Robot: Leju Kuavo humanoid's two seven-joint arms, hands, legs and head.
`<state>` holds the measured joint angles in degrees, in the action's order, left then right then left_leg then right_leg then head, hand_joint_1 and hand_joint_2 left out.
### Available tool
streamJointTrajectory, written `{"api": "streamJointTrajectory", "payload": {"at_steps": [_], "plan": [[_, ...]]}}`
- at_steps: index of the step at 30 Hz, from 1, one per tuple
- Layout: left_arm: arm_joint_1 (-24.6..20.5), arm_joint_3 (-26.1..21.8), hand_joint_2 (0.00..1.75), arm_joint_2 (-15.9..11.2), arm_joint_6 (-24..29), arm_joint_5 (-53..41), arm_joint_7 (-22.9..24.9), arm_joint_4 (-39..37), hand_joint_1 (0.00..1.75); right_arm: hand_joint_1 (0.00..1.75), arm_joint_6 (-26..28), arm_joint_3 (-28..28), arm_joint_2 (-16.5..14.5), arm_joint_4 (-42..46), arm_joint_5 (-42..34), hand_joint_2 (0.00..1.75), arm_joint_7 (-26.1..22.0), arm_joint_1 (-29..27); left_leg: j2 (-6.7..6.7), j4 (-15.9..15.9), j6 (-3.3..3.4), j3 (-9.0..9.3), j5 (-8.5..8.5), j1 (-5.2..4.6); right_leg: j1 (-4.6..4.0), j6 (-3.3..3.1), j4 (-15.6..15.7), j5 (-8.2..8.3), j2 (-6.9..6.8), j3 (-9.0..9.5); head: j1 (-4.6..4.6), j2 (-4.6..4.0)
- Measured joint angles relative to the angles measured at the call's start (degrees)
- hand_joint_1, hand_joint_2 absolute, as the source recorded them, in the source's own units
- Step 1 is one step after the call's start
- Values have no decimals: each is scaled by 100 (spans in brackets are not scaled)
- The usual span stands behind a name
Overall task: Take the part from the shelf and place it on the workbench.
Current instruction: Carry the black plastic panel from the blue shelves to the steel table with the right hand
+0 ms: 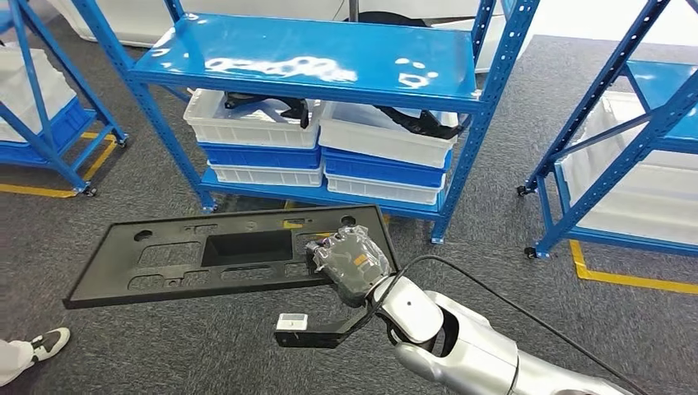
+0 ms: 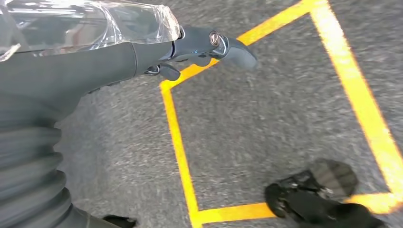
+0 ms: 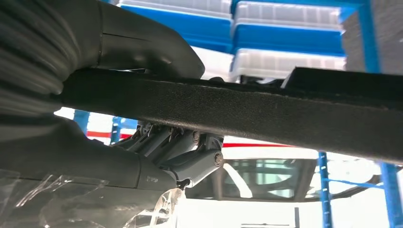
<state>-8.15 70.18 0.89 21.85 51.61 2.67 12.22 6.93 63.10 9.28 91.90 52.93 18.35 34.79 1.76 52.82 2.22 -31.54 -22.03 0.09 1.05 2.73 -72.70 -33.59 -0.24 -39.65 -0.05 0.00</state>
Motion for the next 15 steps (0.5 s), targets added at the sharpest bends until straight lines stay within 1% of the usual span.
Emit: {"api": "streamJointTrajectory", "payload": {"at_steps": [1,2,3,4,5,6,7,8,9,10,11,12,13,14,15], "plan": [[18,1,175,-1,-3,-7,0,0,0,175,1,-1,7,-1,2,175,8,-22,75,8,-1,0,-1,-3,0,-6,52,108,10,6,0,0],[28,2,175,0,-5,-10,0,0,0,175,1,-2,11,-2,4,175,15,-37,152,24,-6,0,-4,0,6,-12,336,310,40,123,0,0],[32,3,175,1,-8,-15,-1,0,0,175,2,-3,14,-2,5,175,21,-42,228,51,-22,-8,-16,8,21,-15,768,544,140,311,1,0],[30,3,175,1,-9,-18,-1,0,0,175,4,-5,16,-2,6,175,24,-41,299,96,-47,-36,-33,6,44,-14,1172,711,292,489,-1,-1],[28,3,175,1,-9,-21,-2,0,0,175,7,-6,19,-1,7,175,26,-41,360,138,-75,-76,-46,8,60,-19,1449,809,407,603,-2,0],[30,3,175,0,-10,-23,-2,0,0,175,9,-7,21,1,8,175,25,-45,416,170,-104,-122,-53,12,66,-27,1586,836,488,650,-5,0],[36,4,175,-1,-11,-25,-2,0,0,175,12,-8,24,1,12,175,24,-52,470,186,-133,-162,-48,18,56,-45,1596,818,484,644,-7,0],[47,5,175,-4,-13,-30,-2,0,0,175,13,-8,25,2,16,175,26,-59,524,187,-154,-189,-38,34,51,-76,1591,828,409,629,-8,1],[63,7,175,-8,-15,-35,-2,1,0,175,13,-10,25,2,22,175,36,-64,511,207,-178,-208,-46,42,50,-103,1596,835,346,629,-7,0],[72,8,175,-10,-17,-45,-2,1,0,175,13,-14,25,4,30,175,47,-66,412,301,-207,-258,-103,39,56,-130,1602,841,277,633,-16,0],[76,10,175,-14,-21,-56,-2,1,0,175,13,-20,25,7,37,175,57,-66,269,504,-239,-353,-218,36,64,-155,1609,846,205,636,-27,0],[74,13,175,-15,-25,-69,-2,1,0,175,12,-26,26,9,45,175,70,-69,98,832,-277,-505,-386,36,58,-171,1610,845,133,638,-38,0],[68,18,175,-17,-32,-83,-2,0,0,175,9,-31,30,11,53,175,80,-76,-21,1233,-312,-698,-571,43,50,-185,1609,841,57,637,-50,0],[65,28,175,-20,-42,-92,-1,0,0,175,6,-33,36,11,62,175,91,-86,-69,1609,-334,-877,-718,56,44,-194,1608,838,-20,635,-50,0],[66,45,175,-22,-51,-100,-1,0,0,175,3,-33,42,11,71,175,102,-98,-89,1856,-344,-996,-793,64,39,-196,1608,835,-96,632,-51,0]]}}
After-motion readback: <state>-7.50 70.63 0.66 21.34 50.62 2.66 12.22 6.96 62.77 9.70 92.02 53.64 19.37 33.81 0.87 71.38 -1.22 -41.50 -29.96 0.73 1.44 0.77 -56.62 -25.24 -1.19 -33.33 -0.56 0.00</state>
